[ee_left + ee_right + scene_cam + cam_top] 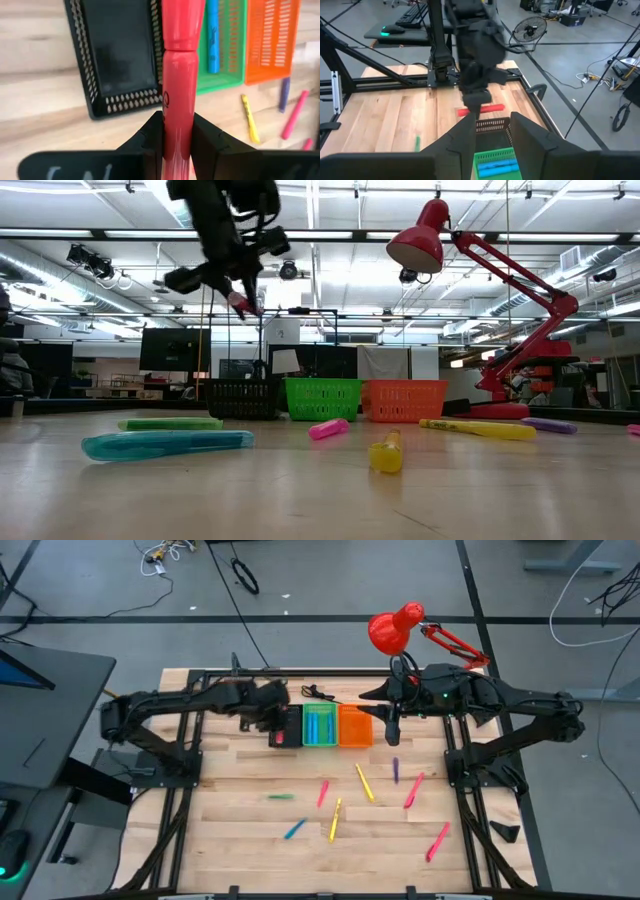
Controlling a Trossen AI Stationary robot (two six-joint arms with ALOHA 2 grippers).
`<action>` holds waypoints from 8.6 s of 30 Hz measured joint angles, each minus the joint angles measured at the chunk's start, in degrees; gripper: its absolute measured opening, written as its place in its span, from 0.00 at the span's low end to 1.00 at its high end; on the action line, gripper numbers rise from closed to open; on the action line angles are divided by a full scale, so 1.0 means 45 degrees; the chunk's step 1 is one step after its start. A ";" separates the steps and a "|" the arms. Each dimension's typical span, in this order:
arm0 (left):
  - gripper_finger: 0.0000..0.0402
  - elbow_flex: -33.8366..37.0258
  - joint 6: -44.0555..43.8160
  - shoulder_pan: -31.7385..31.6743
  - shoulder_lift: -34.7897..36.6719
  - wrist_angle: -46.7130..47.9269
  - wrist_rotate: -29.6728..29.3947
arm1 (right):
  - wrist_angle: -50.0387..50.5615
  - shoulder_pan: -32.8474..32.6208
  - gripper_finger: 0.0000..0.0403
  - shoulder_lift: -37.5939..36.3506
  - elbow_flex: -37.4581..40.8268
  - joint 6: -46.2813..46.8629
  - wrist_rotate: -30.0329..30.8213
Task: Pick & Place Markers
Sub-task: Put the large red highlighter pen into the green bin, then put the top large pink pen into the black bin
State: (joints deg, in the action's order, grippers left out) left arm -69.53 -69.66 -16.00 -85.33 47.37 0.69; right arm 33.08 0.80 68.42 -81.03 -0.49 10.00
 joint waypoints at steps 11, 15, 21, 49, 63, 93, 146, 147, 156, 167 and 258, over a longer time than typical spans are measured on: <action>0.17 -0.4297 0.0268 -0.0707 -0.3777 0.1875 0.1117 | -0.0005 -0.0010 0.31 0.0000 0.0000 -0.0102 -0.0029; 0.17 -0.5490 0.0008 -0.0789 -0.4861 0.2413 0.1246 | -0.0010 -0.0010 0.31 0.0000 0.0000 -0.0635 -0.0026; 0.17 -0.7185 0.0027 -0.0848 -0.6528 0.2458 0.1304 | -0.0078 -0.0010 0.31 0.0000 0.0000 -0.0778 -0.0029; 0.17 -0.7557 -0.0017 -0.0969 -0.9575 0.0903 0.2110 | 0.0140 -0.0010 0.31 0.0005 0.0000 -0.0780 -0.0034; 0.42 -0.7569 0.0035 -0.0799 -0.9565 0.0669 0.1810 | 0.0219 -0.0010 0.31 0.0005 0.0005 -0.0782 -0.0031; 0.66 -0.7564 0.8467 -0.0235 -0.6516 0.0651 0.0122 | 0.0180 -0.0010 0.31 0.0005 0.0010 -0.1190 -0.0001; 0.66 0.4537 1.3979 0.3878 0.5315 -1.3273 -0.0980 | 0.1359 -0.0019 0.31 0.0000 0.0019 0.0511 -0.0752; 0.66 0.4496 1.3963 0.3878 0.5365 -1.3436 -0.0987 | 0.1357 -0.0019 0.31 0.0000 0.0019 0.0404 -0.0753; 0.66 0.4510 1.3887 0.3890 0.5492 -1.2857 -0.0873 | 0.2543 -0.0019 0.32 0.0000 0.0019 -0.0326 -0.0888; 0.66 0.4515 1.3861 0.3888 0.5487 -1.2471 -0.0661 | 0.7082 -0.0031 0.53 0.0005 0.0019 -0.3727 -0.3718; 0.66 0.4501 1.3516 0.3880 0.5438 -1.1768 -0.0515 | 0.4161 -0.3458 0.03 0.2234 1.0601 -0.6888 -0.1805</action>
State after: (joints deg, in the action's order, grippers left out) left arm -49.28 -8.84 1.46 -60.86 -5.58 -1.63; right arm 51.80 -14.76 78.48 -33.33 -31.49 1.88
